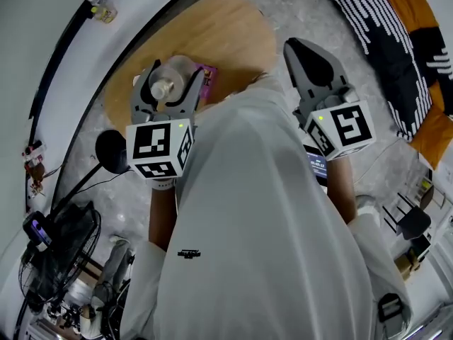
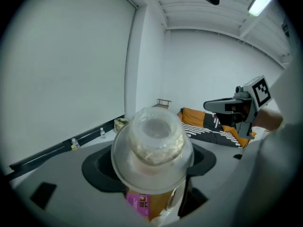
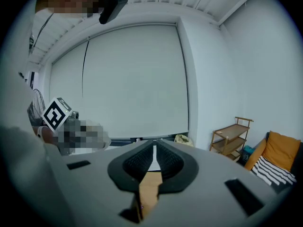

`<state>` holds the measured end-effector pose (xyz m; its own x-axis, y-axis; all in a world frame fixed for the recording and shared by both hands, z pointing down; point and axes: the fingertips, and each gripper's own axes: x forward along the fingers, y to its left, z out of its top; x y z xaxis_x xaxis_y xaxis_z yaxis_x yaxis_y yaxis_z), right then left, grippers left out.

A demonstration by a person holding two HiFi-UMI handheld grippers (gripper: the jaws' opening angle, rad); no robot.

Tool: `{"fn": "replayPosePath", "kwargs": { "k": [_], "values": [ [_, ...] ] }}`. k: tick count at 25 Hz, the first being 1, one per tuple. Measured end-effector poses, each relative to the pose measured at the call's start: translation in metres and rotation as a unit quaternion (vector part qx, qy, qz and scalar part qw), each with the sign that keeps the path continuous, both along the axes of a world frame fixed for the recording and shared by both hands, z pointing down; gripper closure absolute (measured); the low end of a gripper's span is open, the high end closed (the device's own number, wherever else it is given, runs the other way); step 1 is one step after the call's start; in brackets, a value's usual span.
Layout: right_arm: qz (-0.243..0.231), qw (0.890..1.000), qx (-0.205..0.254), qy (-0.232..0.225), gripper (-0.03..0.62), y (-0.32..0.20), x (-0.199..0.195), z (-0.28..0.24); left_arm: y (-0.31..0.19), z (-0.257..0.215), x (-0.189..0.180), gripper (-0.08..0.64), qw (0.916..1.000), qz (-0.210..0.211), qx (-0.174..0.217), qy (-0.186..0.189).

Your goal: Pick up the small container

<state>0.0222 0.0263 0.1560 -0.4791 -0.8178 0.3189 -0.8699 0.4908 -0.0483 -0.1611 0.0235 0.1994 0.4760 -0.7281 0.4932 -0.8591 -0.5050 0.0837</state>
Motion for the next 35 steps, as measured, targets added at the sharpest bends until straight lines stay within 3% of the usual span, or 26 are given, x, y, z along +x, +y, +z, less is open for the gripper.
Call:
{"fn": "replayPosePath", "kwargs": {
  "k": [26, 35],
  "values": [
    [0.003, 0.999, -0.001, 0.046, 0.584, 0.009, -0.014, 0.002, 0.005, -0.003, 0.005, 0.210, 0.9995, 0.029, 0.003, 0.008],
    [0.005, 0.999, -0.003, 0.043, 0.586, 0.008, -0.016, 0.003, 0.005, 0.000, 0.005, 0.210, 0.9994, 0.033, 0.000, 0.009]
  ]
}}
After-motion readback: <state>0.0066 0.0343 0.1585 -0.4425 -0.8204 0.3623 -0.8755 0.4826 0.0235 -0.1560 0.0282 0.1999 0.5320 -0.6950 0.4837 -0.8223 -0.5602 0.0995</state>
